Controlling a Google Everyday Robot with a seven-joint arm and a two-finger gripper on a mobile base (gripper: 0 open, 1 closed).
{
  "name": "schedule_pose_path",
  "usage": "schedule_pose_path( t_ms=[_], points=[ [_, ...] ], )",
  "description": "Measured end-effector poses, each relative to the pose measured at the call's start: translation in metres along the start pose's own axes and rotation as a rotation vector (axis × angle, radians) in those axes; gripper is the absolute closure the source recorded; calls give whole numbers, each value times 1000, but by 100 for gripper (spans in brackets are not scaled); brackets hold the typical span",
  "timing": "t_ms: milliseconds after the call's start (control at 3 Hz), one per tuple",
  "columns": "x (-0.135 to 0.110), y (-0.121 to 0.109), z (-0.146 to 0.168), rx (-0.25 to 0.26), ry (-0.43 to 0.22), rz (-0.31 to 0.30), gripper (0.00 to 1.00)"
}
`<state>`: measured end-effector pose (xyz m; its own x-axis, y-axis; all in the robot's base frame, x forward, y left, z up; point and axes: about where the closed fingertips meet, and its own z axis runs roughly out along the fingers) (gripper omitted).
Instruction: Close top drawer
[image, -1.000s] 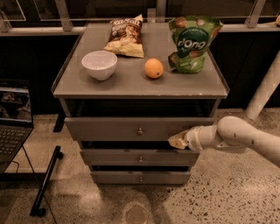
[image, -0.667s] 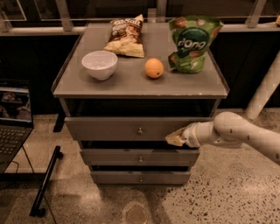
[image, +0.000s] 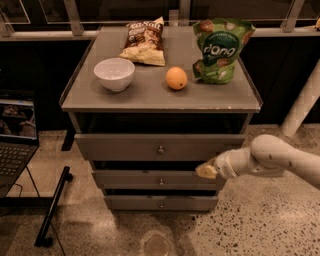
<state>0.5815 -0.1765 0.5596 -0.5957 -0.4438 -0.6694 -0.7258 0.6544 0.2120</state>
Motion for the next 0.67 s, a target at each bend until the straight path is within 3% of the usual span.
schedule_pose_path(
  t_ms=[333,667],
  points=[
    [46,16,-26,8,35,119,100],
    [51,20,-24,-2,43,121,82]
  ],
)
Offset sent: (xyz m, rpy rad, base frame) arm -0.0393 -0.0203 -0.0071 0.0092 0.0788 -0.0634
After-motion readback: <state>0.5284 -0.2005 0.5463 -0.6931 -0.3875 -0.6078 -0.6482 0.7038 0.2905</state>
